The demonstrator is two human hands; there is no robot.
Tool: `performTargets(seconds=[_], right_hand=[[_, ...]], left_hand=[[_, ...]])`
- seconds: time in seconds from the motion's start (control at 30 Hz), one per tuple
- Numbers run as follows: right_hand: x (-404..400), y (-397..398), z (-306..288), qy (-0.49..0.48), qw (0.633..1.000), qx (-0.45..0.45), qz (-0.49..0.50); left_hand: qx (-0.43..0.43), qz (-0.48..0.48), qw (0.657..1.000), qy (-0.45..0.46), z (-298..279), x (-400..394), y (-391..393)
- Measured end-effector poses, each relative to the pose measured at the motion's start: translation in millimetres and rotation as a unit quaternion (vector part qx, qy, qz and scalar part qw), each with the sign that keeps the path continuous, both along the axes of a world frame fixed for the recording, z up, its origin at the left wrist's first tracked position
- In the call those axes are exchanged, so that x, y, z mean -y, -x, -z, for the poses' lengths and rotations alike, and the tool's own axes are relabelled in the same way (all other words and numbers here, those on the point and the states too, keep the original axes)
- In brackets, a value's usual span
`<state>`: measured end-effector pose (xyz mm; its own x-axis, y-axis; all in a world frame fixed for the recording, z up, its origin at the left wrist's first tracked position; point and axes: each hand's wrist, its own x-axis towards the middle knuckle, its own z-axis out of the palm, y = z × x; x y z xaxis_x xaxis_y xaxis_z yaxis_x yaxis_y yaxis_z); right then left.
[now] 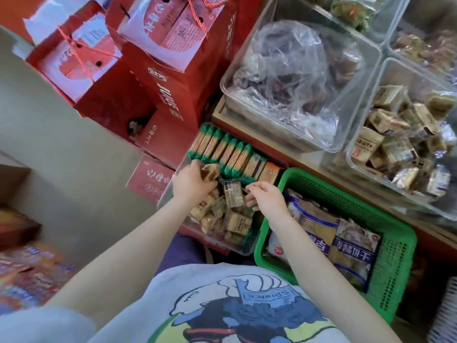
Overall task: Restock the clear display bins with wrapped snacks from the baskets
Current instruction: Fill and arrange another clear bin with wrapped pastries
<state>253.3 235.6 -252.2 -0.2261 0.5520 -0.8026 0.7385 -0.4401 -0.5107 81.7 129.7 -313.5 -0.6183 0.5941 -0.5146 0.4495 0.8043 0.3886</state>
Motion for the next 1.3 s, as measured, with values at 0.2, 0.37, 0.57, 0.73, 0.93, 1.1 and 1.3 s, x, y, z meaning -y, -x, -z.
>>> performTargets(seconds=[0.2,0.37,0.57,0.73,0.93,1.1,1.3], right_hand=[[0,11,-21,0.081,0.985,-0.147,0.035],[-27,-11,-62,0.03,0.972,-0.189,0.14],[-86,-90,-110,-0.33,0.92,-0.081,0.194],[-128,-143,-94,-0.537,0.819,0.2,0.022],[-116,-146,-73,-0.453,0.868,0.196,-0.061],[-117,-137,-85,-0.484,0.842,0.234,-0.048],[-77,-94,-71,-0.444,0.895,-0.004,-0.039]], left_hand=[[0.132,0.038,0.973,-0.185,-73,-10,-33],[0.123,0.144,0.945,-0.266,-103,-60,-50],[0.041,0.209,0.929,-0.304,-132,-129,-80],[-0.044,0.297,0.924,-0.238,-115,-148,-91],[-0.059,0.308,0.919,-0.239,-110,-152,-89],[-0.053,0.331,0.915,-0.224,-110,-151,-88],[-0.038,0.108,0.942,-0.317,-108,-121,-74]])
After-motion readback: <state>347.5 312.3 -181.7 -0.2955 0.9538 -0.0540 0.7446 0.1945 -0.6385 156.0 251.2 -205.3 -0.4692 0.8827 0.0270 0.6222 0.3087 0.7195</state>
